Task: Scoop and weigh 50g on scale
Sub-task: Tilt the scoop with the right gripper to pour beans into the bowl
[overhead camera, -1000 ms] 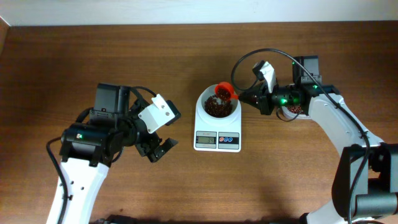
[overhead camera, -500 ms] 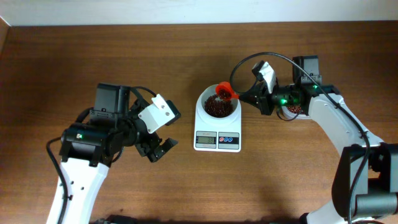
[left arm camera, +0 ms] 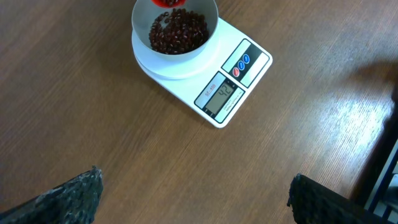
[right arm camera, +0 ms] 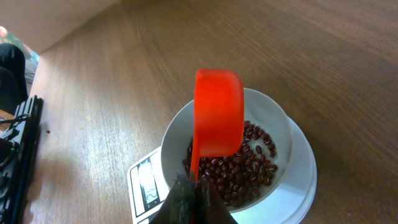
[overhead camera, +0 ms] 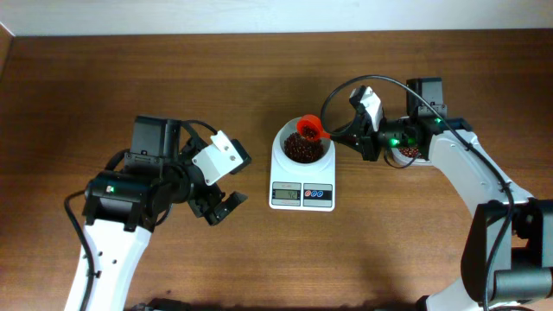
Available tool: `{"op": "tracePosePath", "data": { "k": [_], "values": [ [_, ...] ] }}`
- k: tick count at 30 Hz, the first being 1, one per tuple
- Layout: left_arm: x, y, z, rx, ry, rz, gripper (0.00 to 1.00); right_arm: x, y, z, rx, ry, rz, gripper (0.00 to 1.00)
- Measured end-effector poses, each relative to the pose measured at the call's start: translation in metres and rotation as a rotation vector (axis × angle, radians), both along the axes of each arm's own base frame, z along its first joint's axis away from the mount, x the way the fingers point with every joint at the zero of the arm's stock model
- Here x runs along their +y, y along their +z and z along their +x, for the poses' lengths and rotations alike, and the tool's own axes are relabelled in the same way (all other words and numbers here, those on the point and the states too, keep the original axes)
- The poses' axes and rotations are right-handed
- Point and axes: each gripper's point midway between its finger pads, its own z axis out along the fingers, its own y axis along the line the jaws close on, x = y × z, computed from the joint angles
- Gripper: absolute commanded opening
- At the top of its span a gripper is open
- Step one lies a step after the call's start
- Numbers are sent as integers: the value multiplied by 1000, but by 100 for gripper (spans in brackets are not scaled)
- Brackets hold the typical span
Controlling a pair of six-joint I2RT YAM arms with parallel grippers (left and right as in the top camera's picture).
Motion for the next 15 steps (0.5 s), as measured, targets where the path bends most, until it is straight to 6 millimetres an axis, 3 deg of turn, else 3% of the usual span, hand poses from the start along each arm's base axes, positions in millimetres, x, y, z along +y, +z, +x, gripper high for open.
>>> {"op": "tracePosePath", "data": {
  "k": [15],
  "values": [
    [0,0,0,0,0,0,99,4,6,-7,-8,44,42,4]
  ]
}}
